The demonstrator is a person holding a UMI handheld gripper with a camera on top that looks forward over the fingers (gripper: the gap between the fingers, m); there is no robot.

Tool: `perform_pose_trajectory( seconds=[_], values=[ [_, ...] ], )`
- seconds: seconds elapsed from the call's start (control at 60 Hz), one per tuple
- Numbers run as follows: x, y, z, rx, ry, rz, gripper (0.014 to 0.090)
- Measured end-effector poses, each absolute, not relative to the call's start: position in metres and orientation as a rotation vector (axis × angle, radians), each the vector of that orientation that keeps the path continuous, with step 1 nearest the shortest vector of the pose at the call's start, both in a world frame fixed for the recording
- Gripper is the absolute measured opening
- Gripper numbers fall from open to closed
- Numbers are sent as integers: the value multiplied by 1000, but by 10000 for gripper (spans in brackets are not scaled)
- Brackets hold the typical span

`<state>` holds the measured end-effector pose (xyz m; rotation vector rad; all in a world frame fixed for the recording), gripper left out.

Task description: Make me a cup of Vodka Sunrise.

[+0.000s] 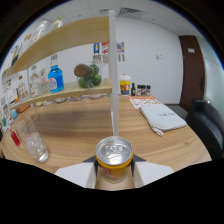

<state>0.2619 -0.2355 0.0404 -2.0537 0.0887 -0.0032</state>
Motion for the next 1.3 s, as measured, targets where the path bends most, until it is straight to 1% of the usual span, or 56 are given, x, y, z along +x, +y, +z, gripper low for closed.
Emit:
perform_pose_trajectory(
  seconds=[0.067, 0.1, 0.133, 0.167, 0.217, 0.25, 0.383, 0.483, 0.567, 0.75, 0.9, 1.083, 1.233, 1.3],
  values=[
    [264, -239, 41, -2069, 90, -26, 550],
    [265, -241, 44, -2072, 102, -37, 611],
    [268, -244, 48, -2072, 119, -57, 709],
    [268, -247, 54, -2073, 130, -72, 784],
    [266, -254, 66, -2069, 141, -87, 846],
    [263, -259, 77, -2058, 146, -96, 853],
    [228, -283, 124, -1998, 138, -84, 856],
    [180, -301, 143, -1976, 103, -42, 856],
    [138, -313, 149, -1965, 95, -2, 854],
    [62, -321, 144, -1981, 114, 57, 850],
    [14, -291, 175, -1918, 89, 100, 855],
    [-33, -223, 220, -1838, 43, 123, 850],
    [-54, -165, 233, -1814, 17, 102, 819],
    [-59, -143, 231, -1819, 6, 83, 787]
  ],
)
